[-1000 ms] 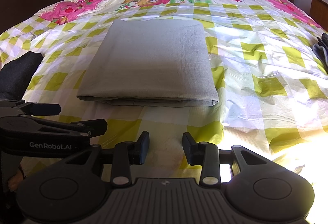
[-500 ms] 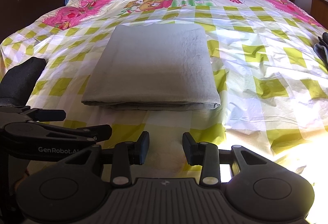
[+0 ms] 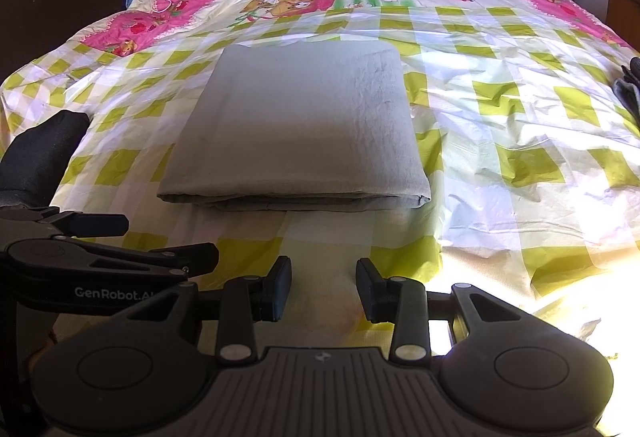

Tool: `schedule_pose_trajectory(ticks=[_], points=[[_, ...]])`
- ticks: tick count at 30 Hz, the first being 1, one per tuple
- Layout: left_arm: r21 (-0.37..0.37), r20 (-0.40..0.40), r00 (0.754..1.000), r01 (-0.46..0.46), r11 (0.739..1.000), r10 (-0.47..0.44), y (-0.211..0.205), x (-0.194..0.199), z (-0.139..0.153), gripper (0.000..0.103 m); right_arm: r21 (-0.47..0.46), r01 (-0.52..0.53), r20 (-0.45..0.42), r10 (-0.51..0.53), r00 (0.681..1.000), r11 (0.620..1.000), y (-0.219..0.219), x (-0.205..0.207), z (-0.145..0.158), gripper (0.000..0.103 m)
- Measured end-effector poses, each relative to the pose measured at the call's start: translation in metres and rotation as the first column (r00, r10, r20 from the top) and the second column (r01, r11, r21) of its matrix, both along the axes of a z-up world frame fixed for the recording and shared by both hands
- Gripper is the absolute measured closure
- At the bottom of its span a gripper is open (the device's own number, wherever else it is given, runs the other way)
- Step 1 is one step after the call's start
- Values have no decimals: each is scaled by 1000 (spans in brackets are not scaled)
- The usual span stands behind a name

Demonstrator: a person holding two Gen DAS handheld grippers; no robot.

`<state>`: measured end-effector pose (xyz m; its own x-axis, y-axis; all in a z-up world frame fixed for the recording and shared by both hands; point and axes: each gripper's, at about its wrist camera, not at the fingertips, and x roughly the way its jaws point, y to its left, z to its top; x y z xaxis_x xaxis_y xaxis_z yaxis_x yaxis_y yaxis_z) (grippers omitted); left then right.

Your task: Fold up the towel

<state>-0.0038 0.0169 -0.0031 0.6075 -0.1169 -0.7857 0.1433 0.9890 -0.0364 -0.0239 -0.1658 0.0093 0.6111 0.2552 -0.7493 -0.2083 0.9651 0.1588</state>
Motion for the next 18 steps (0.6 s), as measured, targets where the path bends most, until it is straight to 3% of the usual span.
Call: schedule_pose_trajectory(ticks=[18], points=[[11,-6,1000,-2,1000,2,0,0,-3,1,-6,-8,-2,8,1000,1000,3,-1,-2,54]])
